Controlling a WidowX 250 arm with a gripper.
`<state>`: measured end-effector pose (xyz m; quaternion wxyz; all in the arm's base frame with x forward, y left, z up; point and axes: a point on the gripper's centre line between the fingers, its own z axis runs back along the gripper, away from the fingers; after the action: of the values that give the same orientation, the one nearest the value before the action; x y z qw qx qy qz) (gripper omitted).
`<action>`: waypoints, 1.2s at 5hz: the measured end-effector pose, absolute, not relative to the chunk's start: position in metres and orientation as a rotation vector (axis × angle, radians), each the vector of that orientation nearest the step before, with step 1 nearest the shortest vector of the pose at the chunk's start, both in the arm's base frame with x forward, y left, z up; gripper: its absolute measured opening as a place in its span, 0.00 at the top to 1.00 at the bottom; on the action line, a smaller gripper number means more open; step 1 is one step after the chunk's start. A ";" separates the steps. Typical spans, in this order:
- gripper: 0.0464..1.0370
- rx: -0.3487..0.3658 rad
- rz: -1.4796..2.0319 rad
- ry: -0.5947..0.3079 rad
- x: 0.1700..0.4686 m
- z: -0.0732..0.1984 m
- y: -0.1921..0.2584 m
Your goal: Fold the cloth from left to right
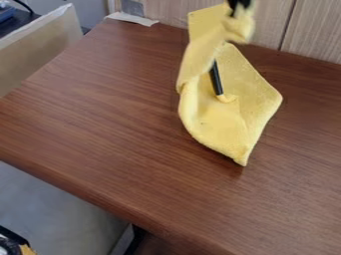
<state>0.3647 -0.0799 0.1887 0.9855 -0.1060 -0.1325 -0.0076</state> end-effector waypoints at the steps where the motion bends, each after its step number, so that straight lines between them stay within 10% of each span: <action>1: 0.98 -0.182 -0.033 -0.228 0.366 0.153 -0.092; 4: 0.93 -0.161 -0.081 -0.179 0.362 0.094 -0.103; 6: 0.46 -0.142 -0.101 -0.139 0.358 0.094 -0.105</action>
<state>0.3581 -0.1052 0.0945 0.9938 -0.0707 -0.0692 -0.0506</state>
